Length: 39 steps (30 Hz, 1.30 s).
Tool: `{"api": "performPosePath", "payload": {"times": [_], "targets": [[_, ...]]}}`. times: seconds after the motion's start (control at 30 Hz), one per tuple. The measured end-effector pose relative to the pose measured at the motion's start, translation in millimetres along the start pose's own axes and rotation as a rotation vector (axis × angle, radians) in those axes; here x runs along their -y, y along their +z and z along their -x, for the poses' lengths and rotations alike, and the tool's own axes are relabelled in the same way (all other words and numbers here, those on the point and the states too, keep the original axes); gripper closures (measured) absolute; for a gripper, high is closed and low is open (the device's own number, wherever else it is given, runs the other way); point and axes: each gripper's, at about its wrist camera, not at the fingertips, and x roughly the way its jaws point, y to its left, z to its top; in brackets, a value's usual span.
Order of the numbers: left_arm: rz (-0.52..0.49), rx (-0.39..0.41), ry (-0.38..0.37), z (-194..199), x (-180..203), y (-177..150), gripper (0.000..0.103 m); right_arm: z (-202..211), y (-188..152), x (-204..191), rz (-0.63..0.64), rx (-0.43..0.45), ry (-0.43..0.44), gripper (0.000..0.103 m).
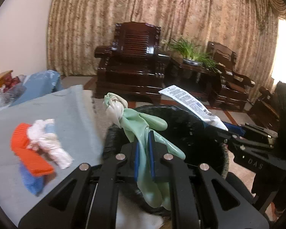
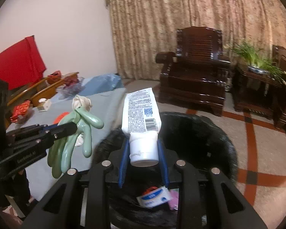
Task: Collect trash
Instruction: 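Carry the glove and white tube over the bin and release them, then grasp the blue plastic bag with the left gripper while the right gripper grasps the orange foam sleeve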
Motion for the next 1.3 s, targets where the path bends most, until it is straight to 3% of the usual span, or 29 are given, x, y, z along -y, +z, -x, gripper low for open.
{"api": "performPosePath", "payload": {"times": [0.4, 0.5, 0.57, 0.63, 0.7, 0.73, 0.77, 0.87, 0.93, 1.3], "targets": [[-0.037, -0.075, -0.07, -53.7, 32.9, -7.5, 0.093, -0.8, -21.4, 46.2, -0.068, -0.048, -0.093, 0.074], [-0.035, -0.09, -0.075, -59.5, 30.9, -9.7, 0.08, -3.1, -28.6, 50.8, -0.075, -0.075, -0.113, 0.07], [-0.027, -0.083, -0.073, -58.8, 27.8, -10.0, 0.052, -3.2, -32.5, 54.9, -0.089, -0.08, -0.126, 0.047], [-0.021, -0.064, -0.067, -53.9, 24.5, -10.9, 0.039, -1.0, -34.1, 56.8, -0.095, -0.073, -0.146, 0.037], [-0.013, -0.05, -0.059, -47.5, 19.8, -10.8, 0.034, 0.2, -33.3, 56.4, -0.098, -0.069, -0.157, 0.02], [-0.01, -0.039, -0.044, -42.7, 15.2, -11.5, 0.03, 1.4, -32.8, 56.5, -0.1, -0.065, -0.164, 0.008], [-0.008, -0.03, -0.027, -39.0, 13.2, -11.5, 0.026, 4.0, -32.6, 55.8, -0.108, -0.05, -0.173, 0.006], [0.006, 0.004, 0.029, -22.1, 0.5, -11.3, 0.016, 6.3, -27.5, 51.8, -0.118, -0.027, -0.153, 0.006], [0.015, 0.03, 0.077, -6.1, -10.8, -11.4, 0.014, 6.2, -23.6, 45.1, -0.121, -0.02, -0.141, 0.006], [0.117, 0.096, 0.314, 69.5, -82.1, -15.7, 0.013, -17.0, -0.1, -9.9, -0.062, 0.01, -0.026, 0.006]]}}
